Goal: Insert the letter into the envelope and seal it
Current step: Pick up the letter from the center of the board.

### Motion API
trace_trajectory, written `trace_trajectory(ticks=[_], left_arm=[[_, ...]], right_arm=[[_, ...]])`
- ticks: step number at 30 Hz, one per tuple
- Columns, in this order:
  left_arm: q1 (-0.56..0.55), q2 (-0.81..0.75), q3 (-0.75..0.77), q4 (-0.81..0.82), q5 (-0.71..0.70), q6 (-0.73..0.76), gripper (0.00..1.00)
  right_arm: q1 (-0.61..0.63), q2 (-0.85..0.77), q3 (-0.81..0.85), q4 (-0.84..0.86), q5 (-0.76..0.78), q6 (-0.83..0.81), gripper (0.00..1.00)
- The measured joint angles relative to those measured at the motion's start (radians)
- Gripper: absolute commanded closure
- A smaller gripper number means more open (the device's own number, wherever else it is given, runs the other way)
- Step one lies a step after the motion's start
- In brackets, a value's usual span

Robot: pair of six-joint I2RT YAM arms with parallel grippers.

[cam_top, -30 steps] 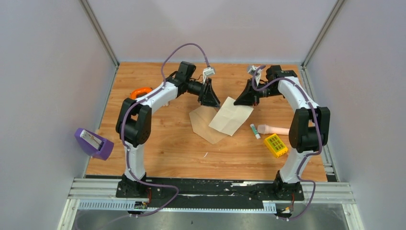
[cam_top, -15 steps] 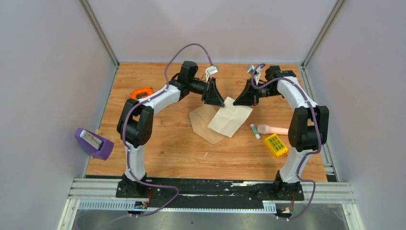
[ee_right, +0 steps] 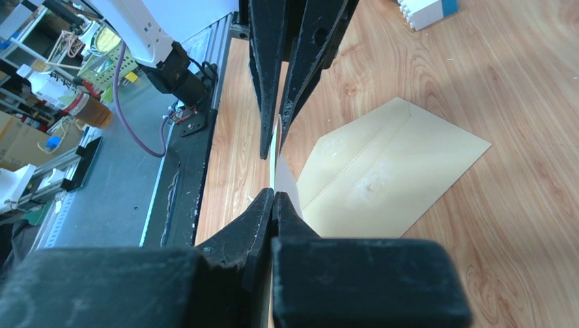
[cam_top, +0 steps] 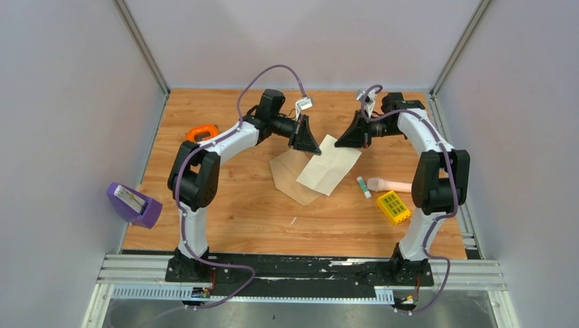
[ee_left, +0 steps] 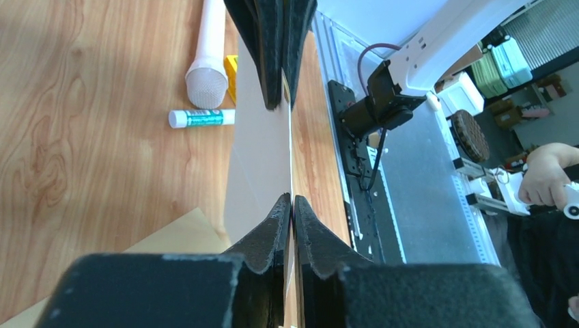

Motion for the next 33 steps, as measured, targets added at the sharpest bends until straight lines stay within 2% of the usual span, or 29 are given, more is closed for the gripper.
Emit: trace_trajectory(ticks=[8, 14, 19, 29, 33], left_arm=[[-0.016, 0.004, 0.005, -0.065, -0.001, 0.051, 0.87], [-0.019, 0.011, 0.016, -0.092, -0.006, 0.077, 1.00], [-0.021, 0.019, 0.027, -0.116, -0.013, 0.097, 1.00], [-0.040, 0.028, 0.067, -0.225, -0.043, 0.197, 0.85], [-0.040, 0.042, 0.067, -0.262, -0.049, 0.214, 0.88]], right_arm=[[-0.064, 0.000, 0.000, 0.036, -0.038, 0.053, 1.00], [-0.112, 0.000, 0.000, 0.059, -0.052, 0.086, 1.00], [-0.114, 0.000, 0.000, 0.080, -0.054, 0.119, 1.00], [-0.132, 0.000, 0.000, 0.153, -0.056, 0.206, 1.00], [-0.152, -0.001, 0.000, 0.177, -0.058, 0.227, 1.00]])
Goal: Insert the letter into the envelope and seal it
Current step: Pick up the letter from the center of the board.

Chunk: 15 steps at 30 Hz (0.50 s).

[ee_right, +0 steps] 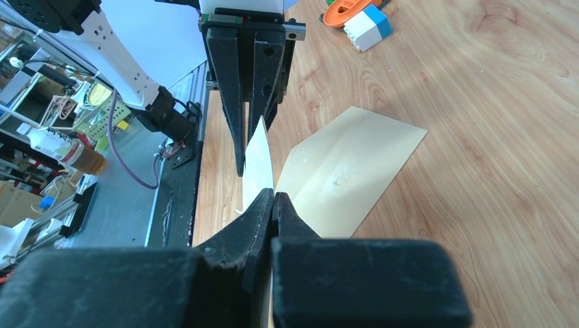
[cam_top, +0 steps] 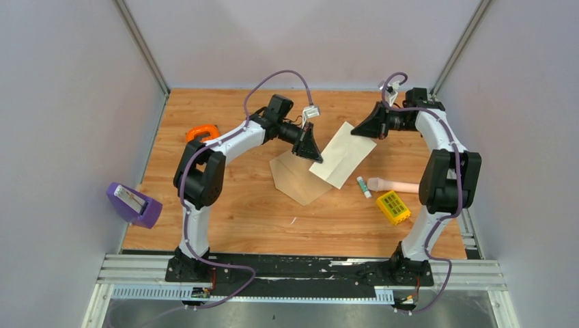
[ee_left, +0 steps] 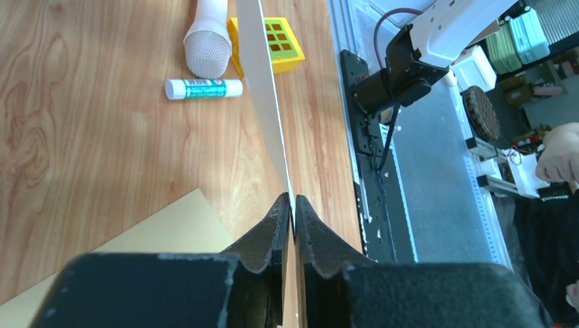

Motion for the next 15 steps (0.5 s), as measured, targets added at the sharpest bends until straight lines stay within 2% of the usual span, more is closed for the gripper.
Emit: trace_trajectory(ticks=[3, 15], left_arm=[[0.000, 0.004, 0.000, -0.017, -0.005, 0.008, 0.90], [0.000, 0.007, 0.002, -0.085, -0.018, 0.068, 0.75]], right_arm=[[-0.008, 0.000, 0.000, 0.013, 0.000, 0.013, 1.00], [-0.045, -0.023, 0.000, 0.041, -0.005, 0.049, 1.00]])
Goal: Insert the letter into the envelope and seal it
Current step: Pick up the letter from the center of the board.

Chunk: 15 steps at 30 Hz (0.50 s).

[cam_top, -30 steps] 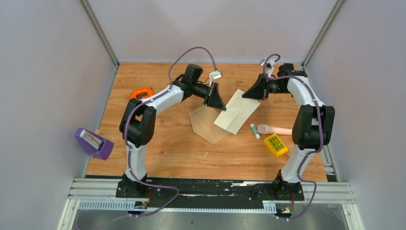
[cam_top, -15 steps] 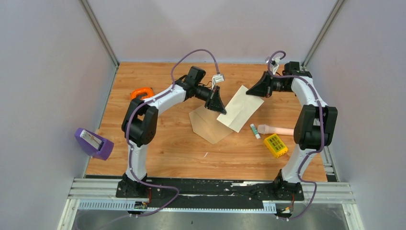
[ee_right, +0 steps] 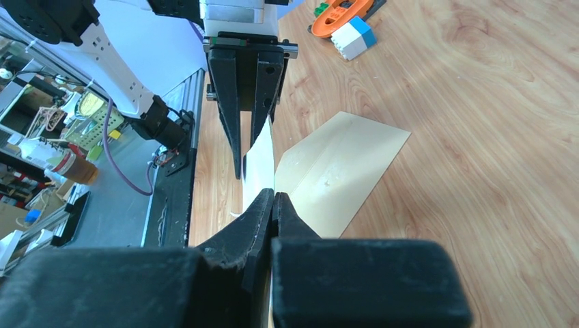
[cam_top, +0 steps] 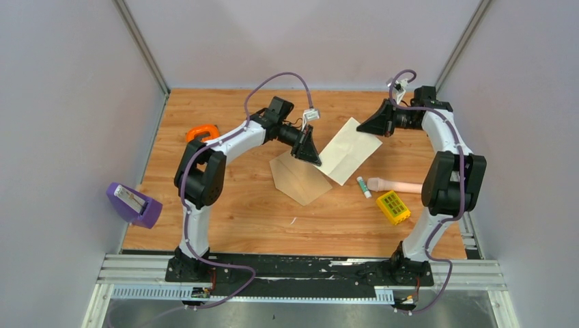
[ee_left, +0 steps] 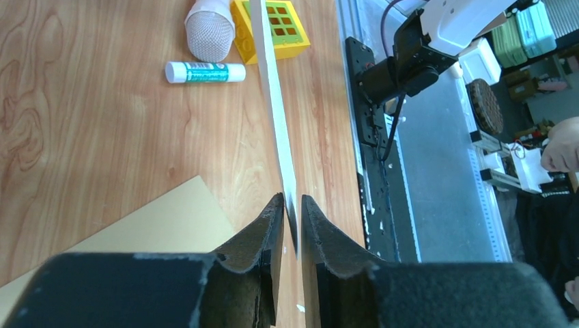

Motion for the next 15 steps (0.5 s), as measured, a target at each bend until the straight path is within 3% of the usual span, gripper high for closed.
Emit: trace_trajectory(ticks=[8, 11, 13, 15], left_arm=[[0.000, 0.008, 0.014, -0.034, -0.005, 0.026, 0.67], [0.000, 0.009, 0.014, -0.047, -0.006, 0.034, 0.80], [0.000, 0.009, 0.015, -0.052, -0.006, 0.038, 0.97], [0.000, 0.009, 0.017, -0.055, -0.006, 0.042, 0.96]], right_arm=[[-0.018, 0.000, 0.000, 0.018, -0.002, 0.014, 1.00], [-0.018, 0.000, 0.000, 0.019, -0.002, 0.018, 1.00], [-0.018, 0.000, 0.000, 0.019, -0.002, 0.018, 1.00], [-0.018, 0.000, 0.000, 0.019, -0.002, 0.019, 1.00]])
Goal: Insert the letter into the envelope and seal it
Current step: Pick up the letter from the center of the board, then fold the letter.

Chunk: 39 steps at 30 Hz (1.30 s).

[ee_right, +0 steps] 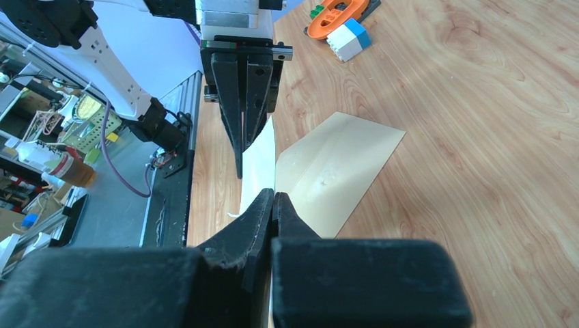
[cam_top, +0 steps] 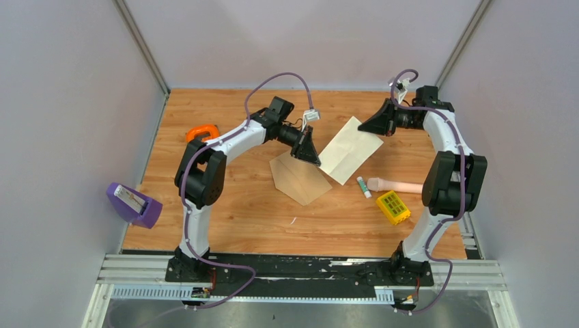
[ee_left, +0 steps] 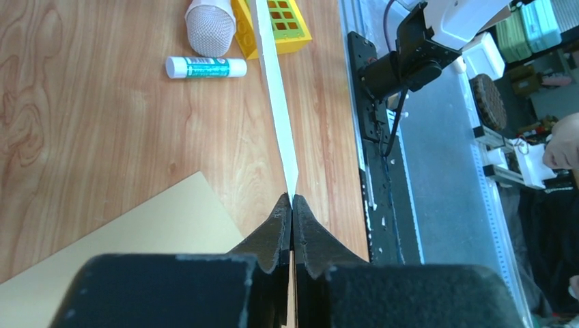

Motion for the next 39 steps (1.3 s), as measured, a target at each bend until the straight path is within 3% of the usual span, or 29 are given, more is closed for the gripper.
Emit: trace_trajectory(ticks=[1, 2, 4, 6, 10, 17, 22, 30, 32, 35, 37, 39], left_arm=[[0.000, 0.000, 0.002, 0.000, 0.000, 0.000, 0.92], [0.000, 0.000, 0.003, 0.000, 0.000, 0.001, 0.77], [0.000, 0.000, 0.007, 0.000, 0.001, 0.002, 0.56], [0.000, 0.001, 0.010, 0.007, 0.004, -0.010, 0.42], [0.000, 0.001, 0.012, 0.027, 0.011, -0.032, 0.33], [0.000, 0.001, 0.015, 0.071, 0.013, -0.072, 0.30], [-0.002, 0.001, 0.026, 0.095, 0.009, -0.090, 0.36], [-0.009, 0.003, 0.043, 0.110, 0.016, -0.107, 0.59], [-0.011, 0.004, 0.047, 0.111, 0.021, -0.110, 0.67], [-0.014, 0.008, 0.047, 0.111, 0.031, -0.114, 0.90], [-0.015, 0.014, 0.047, 0.111, 0.039, -0.114, 1.00], [-0.015, 0.019, 0.047, 0.111, 0.047, -0.115, 1.00]], right_arm=[[0.000, 0.000, 0.000, 0.000, 0.000, 0.000, 1.00], [0.000, 0.000, 0.000, 0.001, 0.000, 0.000, 1.00], [0.000, 0.000, -0.005, 0.004, -0.001, 0.001, 1.00], [0.000, 0.000, -0.012, 0.003, 0.000, 0.001, 1.00], [0.006, 0.000, -0.014, 0.005, 0.000, 0.003, 1.00], [0.053, 0.000, -0.028, 0.004, 0.000, 0.003, 1.00], [0.087, 0.000, -0.031, 0.004, 0.000, 0.004, 1.00], [0.101, 0.003, -0.032, 0.005, 0.000, 0.016, 1.00], [0.105, 0.005, -0.032, 0.005, 0.000, 0.022, 1.00], [0.106, 0.006, -0.033, 0.005, 0.000, 0.026, 1.00], [0.106, 0.006, -0.034, 0.004, 0.000, 0.028, 1.00], [0.106, 0.006, -0.037, 0.004, 0.000, 0.030, 1.00]])
